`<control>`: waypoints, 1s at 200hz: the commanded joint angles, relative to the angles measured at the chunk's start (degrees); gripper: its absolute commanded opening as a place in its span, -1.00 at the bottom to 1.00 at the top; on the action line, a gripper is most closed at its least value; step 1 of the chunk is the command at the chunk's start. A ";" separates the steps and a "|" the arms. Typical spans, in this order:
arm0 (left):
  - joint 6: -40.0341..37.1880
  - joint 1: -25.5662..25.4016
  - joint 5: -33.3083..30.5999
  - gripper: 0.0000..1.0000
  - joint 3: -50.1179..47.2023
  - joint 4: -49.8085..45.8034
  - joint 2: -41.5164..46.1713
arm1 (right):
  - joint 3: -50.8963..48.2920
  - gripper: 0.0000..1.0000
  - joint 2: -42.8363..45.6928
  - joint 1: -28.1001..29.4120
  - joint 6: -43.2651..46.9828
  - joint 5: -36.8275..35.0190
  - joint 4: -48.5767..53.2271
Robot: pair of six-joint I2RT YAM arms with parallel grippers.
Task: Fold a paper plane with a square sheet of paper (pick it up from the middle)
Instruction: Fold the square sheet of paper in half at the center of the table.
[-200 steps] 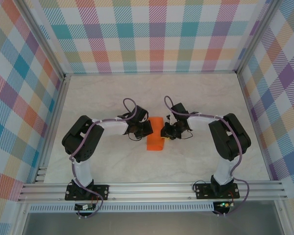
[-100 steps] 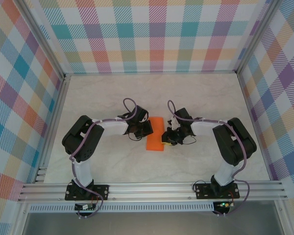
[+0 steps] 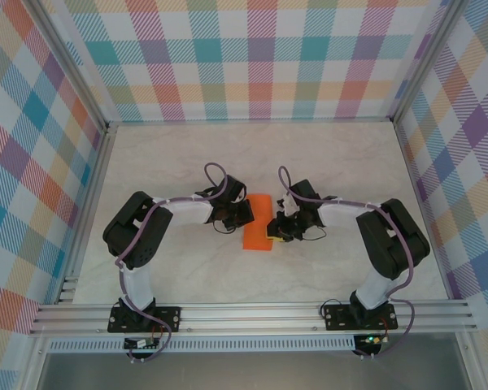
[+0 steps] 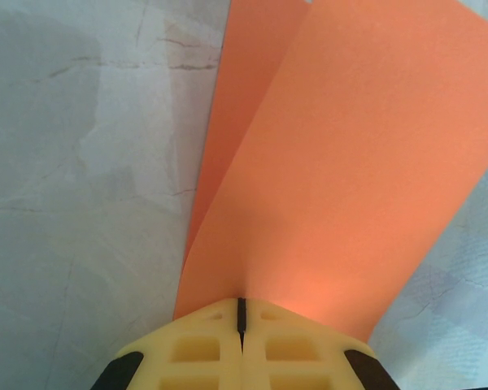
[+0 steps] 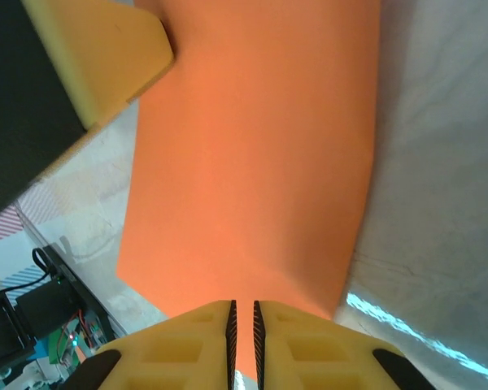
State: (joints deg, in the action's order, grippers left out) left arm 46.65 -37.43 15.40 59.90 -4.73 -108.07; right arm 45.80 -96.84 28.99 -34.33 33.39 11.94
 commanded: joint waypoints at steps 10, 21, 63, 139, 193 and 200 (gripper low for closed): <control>-0.60 -0.54 -3.78 -0.93 -0.99 -5.51 -4.07 | -2.99 -0.68 -1.87 0.61 -0.39 1.35 0.32; -0.57 -0.53 -3.79 -0.93 -1.01 -5.46 -4.05 | -3.09 -0.68 -2.24 0.62 -0.06 0.35 1.76; -0.51 -0.63 -3.89 -0.93 -1.10 -5.38 -4.12 | -2.75 -0.67 3.67 1.38 -0.17 0.65 3.19; -0.59 -0.71 -4.00 -0.94 -1.10 -5.46 -4.08 | -3.70 -0.68 -0.93 2.12 -0.75 -1.29 2.63; -0.74 -0.71 -3.83 -0.94 -1.17 -5.55 -4.07 | 6.02 -0.66 3.71 1.47 -0.63 -11.19 4.35; -0.72 -0.71 -3.71 -0.93 -1.15 -5.64 -4.07 | 7.51 -0.66 1.99 1.18 -0.70 -11.91 4.23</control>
State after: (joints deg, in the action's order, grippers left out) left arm 46.65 -37.47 15.40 59.94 -4.29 -108.29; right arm 47.48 -92.66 30.79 -35.18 27.33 15.92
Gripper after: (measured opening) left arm 0.049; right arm 0.172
